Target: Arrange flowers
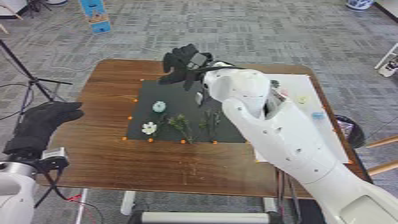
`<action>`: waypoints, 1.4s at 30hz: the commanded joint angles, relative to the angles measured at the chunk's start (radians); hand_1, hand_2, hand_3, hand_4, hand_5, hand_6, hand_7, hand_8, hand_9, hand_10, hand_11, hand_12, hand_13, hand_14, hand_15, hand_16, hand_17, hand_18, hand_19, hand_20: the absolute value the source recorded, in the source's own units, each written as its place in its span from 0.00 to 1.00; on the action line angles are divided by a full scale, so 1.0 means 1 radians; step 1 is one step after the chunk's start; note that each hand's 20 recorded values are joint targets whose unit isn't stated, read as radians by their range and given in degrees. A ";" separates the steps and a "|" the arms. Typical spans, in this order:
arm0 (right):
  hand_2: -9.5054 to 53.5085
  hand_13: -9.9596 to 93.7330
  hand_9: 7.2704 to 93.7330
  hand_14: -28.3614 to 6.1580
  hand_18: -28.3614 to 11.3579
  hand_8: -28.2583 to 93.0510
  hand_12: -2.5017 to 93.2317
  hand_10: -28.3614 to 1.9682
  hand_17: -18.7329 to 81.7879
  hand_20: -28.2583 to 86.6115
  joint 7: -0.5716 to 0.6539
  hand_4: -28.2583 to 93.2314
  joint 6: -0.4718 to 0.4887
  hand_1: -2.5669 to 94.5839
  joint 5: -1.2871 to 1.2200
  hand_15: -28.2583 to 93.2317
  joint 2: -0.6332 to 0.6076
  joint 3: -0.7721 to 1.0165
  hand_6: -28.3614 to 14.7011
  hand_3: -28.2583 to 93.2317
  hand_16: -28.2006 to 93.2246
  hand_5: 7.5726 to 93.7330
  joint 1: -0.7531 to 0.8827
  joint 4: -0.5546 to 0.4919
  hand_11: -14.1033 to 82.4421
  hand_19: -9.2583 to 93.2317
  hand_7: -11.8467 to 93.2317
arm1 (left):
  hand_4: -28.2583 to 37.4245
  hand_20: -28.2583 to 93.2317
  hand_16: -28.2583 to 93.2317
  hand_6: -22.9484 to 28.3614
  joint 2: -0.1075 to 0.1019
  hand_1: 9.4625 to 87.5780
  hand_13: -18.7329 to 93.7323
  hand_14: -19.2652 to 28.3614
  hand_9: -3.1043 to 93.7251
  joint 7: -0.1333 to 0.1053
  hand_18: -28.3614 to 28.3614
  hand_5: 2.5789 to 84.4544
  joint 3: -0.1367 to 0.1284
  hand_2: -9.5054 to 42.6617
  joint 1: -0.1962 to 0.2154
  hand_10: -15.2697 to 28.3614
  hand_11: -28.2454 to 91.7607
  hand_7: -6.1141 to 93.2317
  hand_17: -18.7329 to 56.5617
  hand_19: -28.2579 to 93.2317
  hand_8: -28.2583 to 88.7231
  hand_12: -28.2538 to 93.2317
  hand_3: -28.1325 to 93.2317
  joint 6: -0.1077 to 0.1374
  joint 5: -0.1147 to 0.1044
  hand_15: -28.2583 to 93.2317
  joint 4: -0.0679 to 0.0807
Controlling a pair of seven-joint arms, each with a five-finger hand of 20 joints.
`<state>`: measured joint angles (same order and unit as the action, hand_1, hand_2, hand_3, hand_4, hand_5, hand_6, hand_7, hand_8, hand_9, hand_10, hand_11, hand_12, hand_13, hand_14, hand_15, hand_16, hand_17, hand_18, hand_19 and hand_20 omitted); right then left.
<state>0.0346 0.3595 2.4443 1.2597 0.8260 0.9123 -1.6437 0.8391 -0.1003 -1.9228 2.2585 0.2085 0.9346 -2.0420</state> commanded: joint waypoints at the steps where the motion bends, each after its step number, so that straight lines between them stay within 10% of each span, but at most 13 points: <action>1: 0.29 0.55 0.59 0.22 0.11 0.15 0.27 0.33 0.35 0.68 0.027 0.11 -0.124 0.33 -0.116 0.59 -0.264 0.119 0.57 0.67 0.46 0.56 0.075 -0.172 0.31 0.63 0.27 | 0.00 0.41 0.27 0.52 0.023 0.17 0.54 0.75 0.61 -0.001 0.71 0.68 -0.003 0.31 0.026 0.66 0.43 0.23 0.35 0.31 0.20 0.40 0.84 0.035 -0.005 0.43 0.002; 7: 0.26 0.56 0.59 0.24 0.12 0.16 0.27 0.34 0.35 0.66 0.085 0.11 -0.292 0.32 -0.112 0.56 -0.406 0.211 0.58 0.69 0.46 0.56 0.228 -0.237 0.31 0.63 0.27 | 0.00 0.40 0.26 0.51 0.004 0.17 0.53 0.73 0.61 0.002 0.68 0.68 -0.017 0.54 0.027 0.67 0.43 0.23 0.37 0.28 0.19 0.39 0.81 0.114 -0.019 0.41 0.029; 26: 0.01 0.69 0.73 0.33 0.07 0.15 0.29 0.42 0.43 0.78 0.060 0.09 -0.510 0.32 0.066 0.68 -0.560 0.500 0.60 0.74 0.51 0.61 0.606 -0.080 0.41 0.78 0.31 | 0.00 0.41 0.26 0.50 0.012 0.18 0.54 0.73 0.61 0.006 0.68 0.67 -0.027 0.54 0.043 0.66 0.44 0.25 0.36 0.29 0.18 0.39 0.81 0.074 -0.009 0.42 0.014; 42: 0.00 0.70 0.74 0.35 0.07 0.14 0.32 0.46 0.44 0.81 -0.047 0.06 -0.603 0.37 0.201 0.75 -0.550 0.631 0.65 0.76 0.53 0.61 0.760 0.062 0.48 0.81 0.35 | 0.00 0.41 0.26 0.51 0.040 0.18 0.54 0.74 0.60 0.000 0.69 0.66 -0.035 0.52 0.080 0.65 0.44 0.25 0.36 0.30 0.18 0.38 0.81 0.049 -0.003 0.43 -0.017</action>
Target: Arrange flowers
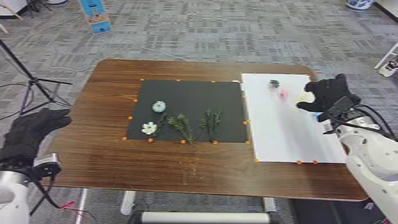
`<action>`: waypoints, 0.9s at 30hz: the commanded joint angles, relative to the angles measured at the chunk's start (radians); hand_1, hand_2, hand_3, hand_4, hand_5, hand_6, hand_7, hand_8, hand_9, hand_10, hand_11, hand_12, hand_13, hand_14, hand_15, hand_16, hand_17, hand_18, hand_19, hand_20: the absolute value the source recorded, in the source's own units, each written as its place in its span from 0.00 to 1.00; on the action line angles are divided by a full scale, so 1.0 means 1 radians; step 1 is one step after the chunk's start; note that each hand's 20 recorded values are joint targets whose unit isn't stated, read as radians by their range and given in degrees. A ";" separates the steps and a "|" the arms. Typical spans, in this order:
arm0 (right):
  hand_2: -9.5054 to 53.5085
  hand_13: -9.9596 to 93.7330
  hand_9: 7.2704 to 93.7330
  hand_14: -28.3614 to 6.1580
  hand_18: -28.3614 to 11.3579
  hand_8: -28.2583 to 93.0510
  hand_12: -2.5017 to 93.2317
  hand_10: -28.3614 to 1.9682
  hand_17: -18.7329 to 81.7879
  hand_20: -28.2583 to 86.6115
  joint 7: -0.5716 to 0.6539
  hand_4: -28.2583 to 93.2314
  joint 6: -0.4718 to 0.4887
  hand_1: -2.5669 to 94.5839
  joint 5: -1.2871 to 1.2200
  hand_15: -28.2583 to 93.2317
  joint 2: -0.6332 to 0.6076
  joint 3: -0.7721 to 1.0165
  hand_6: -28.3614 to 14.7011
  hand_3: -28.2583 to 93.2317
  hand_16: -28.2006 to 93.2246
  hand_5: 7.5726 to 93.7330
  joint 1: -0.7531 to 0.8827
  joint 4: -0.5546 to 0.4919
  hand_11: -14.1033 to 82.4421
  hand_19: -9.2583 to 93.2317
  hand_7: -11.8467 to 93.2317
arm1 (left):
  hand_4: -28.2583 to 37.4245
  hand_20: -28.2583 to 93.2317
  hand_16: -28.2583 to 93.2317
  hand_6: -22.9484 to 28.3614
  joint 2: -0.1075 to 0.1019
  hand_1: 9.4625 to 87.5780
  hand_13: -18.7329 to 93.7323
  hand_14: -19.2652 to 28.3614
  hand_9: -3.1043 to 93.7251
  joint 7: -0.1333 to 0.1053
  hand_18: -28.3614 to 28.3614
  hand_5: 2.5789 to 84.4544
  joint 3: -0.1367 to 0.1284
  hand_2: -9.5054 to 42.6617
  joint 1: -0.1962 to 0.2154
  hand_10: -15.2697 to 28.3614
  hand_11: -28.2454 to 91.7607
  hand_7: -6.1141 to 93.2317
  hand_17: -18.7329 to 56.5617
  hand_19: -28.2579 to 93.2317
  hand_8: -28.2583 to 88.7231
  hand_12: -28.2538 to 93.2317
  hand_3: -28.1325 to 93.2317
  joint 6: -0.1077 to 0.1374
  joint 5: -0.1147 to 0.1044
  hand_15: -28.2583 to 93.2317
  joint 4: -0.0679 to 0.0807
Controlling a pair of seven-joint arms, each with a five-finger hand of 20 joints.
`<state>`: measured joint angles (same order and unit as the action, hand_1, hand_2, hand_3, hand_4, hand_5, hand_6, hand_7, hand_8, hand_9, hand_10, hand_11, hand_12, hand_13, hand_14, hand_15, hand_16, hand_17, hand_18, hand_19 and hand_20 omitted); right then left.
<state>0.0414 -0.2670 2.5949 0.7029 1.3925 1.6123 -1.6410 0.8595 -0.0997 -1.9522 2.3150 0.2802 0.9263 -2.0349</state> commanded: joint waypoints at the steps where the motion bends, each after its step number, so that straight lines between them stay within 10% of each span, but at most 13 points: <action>1: 0.00 0.70 0.74 0.35 0.07 0.14 0.32 0.46 0.44 0.81 -0.058 0.06 0.028 0.37 0.063 0.75 0.009 0.086 0.65 0.76 0.53 0.61 0.071 0.065 0.48 0.81 0.35 | 0.00 0.41 0.26 0.51 0.018 0.18 0.54 0.74 0.60 0.000 0.69 0.66 -0.002 0.51 0.019 0.65 0.44 0.25 0.36 0.30 0.18 0.38 0.81 -0.022 0.006 0.43 -0.022; 27: 0.00 0.70 0.75 0.37 0.08 0.13 0.33 0.46 0.45 0.81 -0.074 0.06 0.076 0.39 0.215 0.75 0.078 0.102 0.66 0.77 0.54 0.60 -0.013 0.210 0.49 0.81 0.36 | 0.00 0.40 0.26 0.51 0.034 0.18 0.54 0.74 0.60 -0.005 0.70 0.66 -0.005 0.50 0.021 0.65 0.45 0.25 0.35 0.30 0.18 0.38 0.81 -0.036 0.005 0.43 -0.041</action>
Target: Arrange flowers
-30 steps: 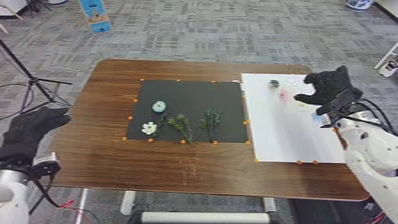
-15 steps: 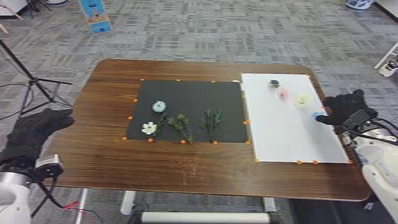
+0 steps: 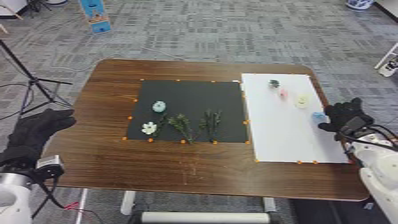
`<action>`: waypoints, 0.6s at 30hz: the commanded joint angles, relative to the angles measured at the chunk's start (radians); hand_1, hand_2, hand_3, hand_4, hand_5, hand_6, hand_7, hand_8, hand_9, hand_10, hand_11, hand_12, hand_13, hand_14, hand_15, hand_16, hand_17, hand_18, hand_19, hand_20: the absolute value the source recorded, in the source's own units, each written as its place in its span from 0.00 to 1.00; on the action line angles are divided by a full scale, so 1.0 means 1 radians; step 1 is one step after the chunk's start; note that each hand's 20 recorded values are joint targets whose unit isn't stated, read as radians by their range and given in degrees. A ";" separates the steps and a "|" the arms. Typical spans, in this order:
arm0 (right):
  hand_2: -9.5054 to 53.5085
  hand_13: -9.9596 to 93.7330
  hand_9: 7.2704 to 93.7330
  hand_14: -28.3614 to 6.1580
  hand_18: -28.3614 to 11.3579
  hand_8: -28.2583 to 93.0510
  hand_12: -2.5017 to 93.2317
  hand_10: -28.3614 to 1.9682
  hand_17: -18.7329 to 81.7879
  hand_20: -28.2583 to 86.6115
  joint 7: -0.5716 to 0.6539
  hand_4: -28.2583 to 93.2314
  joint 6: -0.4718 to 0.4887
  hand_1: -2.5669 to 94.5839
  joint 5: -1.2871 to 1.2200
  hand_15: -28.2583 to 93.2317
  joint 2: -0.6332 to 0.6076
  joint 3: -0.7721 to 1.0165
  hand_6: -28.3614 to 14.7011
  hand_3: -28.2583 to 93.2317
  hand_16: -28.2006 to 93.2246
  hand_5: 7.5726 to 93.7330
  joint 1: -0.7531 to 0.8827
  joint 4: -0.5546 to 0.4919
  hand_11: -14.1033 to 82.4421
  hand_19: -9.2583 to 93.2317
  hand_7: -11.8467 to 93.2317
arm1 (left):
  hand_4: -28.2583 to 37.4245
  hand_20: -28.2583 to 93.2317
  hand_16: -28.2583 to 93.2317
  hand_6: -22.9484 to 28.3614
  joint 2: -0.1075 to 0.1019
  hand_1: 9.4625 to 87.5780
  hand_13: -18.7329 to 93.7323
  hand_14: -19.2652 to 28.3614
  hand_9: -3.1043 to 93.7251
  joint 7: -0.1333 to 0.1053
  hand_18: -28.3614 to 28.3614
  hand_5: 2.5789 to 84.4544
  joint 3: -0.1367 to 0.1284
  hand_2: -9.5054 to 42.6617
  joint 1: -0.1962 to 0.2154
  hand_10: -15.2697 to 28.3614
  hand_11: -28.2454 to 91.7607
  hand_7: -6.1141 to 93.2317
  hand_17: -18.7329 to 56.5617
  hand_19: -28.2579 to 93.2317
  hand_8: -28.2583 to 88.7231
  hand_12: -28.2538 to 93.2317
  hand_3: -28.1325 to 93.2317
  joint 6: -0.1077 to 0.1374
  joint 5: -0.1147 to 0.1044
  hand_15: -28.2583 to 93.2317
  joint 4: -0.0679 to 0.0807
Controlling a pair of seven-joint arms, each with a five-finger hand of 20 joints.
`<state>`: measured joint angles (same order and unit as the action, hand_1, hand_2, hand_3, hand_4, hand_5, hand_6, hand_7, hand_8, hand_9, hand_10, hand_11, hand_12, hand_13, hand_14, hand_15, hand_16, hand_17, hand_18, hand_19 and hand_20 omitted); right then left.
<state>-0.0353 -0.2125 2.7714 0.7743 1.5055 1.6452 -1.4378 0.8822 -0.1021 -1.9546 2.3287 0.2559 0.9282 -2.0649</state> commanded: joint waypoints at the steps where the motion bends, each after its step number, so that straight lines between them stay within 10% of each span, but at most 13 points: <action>1: 0.00 0.70 0.75 0.37 0.08 0.13 0.33 0.47 0.45 0.81 0.002 0.06 0.025 0.39 0.042 0.75 0.009 -0.012 0.66 0.77 0.54 0.61 -0.049 0.009 0.49 0.81 0.36 | 0.00 0.40 0.26 0.51 0.011 0.18 0.54 0.74 0.60 -0.001 0.70 0.66 -0.001 0.50 0.006 0.65 0.45 0.25 0.35 0.30 0.18 0.38 0.81 -0.012 0.002 0.43 -0.011; 18: 0.00 0.70 0.75 0.37 0.09 0.13 0.32 0.47 0.45 0.81 -0.031 0.07 0.041 0.40 0.101 0.75 0.041 -0.059 0.68 0.77 0.53 0.63 -0.100 0.057 0.47 0.81 0.37 | 0.00 0.40 0.26 0.51 0.006 0.19 0.54 0.74 0.60 0.007 0.70 0.65 0.006 0.49 -0.008 0.65 0.45 0.25 0.35 0.30 0.18 0.38 0.81 -0.022 0.002 0.43 -0.007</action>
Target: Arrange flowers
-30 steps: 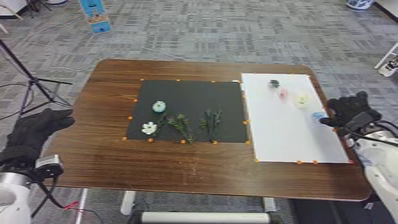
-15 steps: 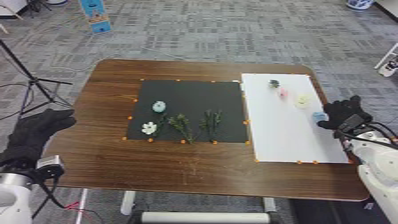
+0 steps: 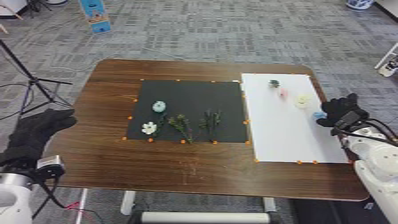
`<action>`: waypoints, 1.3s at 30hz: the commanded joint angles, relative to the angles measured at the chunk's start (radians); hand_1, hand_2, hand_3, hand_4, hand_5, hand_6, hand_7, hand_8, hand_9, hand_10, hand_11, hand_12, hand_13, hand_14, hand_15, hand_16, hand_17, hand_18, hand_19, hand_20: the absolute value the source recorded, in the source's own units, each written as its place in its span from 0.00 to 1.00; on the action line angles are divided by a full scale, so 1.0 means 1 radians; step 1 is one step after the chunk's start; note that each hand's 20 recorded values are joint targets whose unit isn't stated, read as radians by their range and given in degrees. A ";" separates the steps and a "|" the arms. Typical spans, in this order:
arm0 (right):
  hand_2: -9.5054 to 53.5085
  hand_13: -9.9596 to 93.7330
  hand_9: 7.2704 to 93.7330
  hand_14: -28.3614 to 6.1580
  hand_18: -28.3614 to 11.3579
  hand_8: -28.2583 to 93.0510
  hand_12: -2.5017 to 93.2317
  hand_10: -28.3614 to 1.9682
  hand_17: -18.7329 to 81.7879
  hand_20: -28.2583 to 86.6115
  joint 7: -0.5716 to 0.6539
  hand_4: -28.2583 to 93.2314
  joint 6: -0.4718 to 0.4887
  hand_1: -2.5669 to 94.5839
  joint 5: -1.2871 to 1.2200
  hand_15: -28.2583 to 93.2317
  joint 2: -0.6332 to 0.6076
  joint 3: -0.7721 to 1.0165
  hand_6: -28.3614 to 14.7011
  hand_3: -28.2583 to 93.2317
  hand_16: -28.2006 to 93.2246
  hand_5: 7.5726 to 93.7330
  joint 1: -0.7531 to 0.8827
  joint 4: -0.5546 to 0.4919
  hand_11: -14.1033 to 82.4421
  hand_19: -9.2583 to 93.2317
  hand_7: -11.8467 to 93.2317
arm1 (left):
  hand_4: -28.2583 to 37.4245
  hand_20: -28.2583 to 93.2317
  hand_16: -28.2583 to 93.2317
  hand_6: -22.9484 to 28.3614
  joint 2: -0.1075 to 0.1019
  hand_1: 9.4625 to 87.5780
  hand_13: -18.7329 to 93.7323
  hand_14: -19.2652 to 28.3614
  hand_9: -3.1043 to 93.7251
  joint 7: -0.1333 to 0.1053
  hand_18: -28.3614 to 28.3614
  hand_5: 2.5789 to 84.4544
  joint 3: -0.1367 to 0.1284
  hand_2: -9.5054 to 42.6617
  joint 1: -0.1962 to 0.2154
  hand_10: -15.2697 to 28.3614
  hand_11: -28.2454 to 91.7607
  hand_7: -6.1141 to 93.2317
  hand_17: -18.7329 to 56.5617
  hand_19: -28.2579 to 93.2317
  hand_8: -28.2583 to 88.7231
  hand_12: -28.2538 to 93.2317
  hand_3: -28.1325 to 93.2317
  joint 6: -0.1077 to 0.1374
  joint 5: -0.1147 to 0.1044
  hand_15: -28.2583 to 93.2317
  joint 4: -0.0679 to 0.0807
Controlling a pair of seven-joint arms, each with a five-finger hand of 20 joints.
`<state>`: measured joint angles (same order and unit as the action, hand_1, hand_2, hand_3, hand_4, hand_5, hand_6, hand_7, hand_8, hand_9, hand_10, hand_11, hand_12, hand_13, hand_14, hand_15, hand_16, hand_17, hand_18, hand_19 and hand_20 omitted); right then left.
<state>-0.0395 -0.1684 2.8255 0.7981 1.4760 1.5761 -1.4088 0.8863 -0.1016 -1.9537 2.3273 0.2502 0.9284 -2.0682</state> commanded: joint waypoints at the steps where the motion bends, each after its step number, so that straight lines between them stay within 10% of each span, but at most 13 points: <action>1: 0.00 0.70 0.76 0.37 0.09 0.13 0.32 0.47 0.45 0.81 -0.028 0.07 0.000 0.41 0.053 0.75 0.019 -0.035 0.68 0.77 0.53 0.63 -0.031 0.029 0.47 0.81 0.37 | 0.00 0.40 0.26 0.51 0.000 0.19 0.54 0.74 0.60 0.009 0.70 0.65 0.006 0.49 -0.011 0.65 0.45 0.25 0.35 0.30 0.18 0.38 0.81 -0.020 0.002 0.43 -0.002; 39: 0.26 0.74 0.87 0.41 0.12 0.30 0.34 0.55 0.47 0.82 0.024 0.03 0.038 0.55 -0.102 0.76 -0.142 -0.004 0.69 0.68 0.56 0.78 0.027 -0.199 0.54 0.83 0.41 | 0.00 0.41 0.26 0.51 -0.003 0.19 0.54 0.74 0.59 0.007 0.71 0.65 -0.009 0.49 0.000 0.65 0.45 0.25 0.34 0.31 0.18 0.38 0.80 -0.024 -0.008 0.44 -0.009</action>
<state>-0.0382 -0.1236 2.7418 0.7295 1.4292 1.5826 -1.5174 0.8785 -0.0968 -1.9477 2.3129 0.2277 0.9258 -2.0672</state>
